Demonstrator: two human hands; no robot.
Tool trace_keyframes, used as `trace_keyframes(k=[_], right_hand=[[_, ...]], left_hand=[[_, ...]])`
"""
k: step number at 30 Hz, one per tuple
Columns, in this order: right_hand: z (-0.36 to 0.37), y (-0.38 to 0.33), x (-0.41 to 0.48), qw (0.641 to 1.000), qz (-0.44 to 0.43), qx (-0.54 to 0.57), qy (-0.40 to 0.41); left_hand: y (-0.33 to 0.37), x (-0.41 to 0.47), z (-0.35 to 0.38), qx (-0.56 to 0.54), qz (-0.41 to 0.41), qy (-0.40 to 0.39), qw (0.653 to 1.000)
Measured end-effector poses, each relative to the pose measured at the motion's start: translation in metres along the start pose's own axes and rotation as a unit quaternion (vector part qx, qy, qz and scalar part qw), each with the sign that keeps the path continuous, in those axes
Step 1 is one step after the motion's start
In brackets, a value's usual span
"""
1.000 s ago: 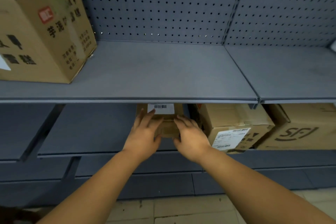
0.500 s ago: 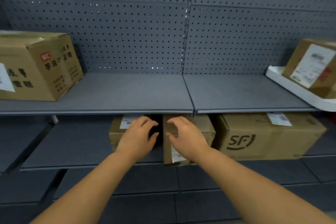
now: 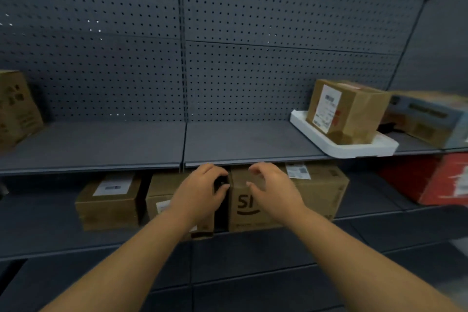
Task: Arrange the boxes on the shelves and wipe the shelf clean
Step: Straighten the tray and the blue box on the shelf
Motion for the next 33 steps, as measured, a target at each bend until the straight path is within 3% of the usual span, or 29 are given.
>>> trace_keyframes(k=[15,33], right_hand=[[-0.106,0.152,0.015,0.989,0.112,-0.041,0.088],[-0.251,0.332,0.034,0.941,0.232,-0.109,0.222]], left_hand=[[0.118,0.118,0.112,-0.106,0.088,-0.051,0.989],[0.282,0.264,0.236,-0.235,0.207,-0.098,0.945]])
Point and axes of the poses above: each hand's wrist, its own x-axis towards the middle knuckle, its own z-axis out of the palm, y = z × x, the point moved 7 cm from there along x, towards the middle knuckle, and after that the axes turned 1 degree about z, right-handed, at the moved point
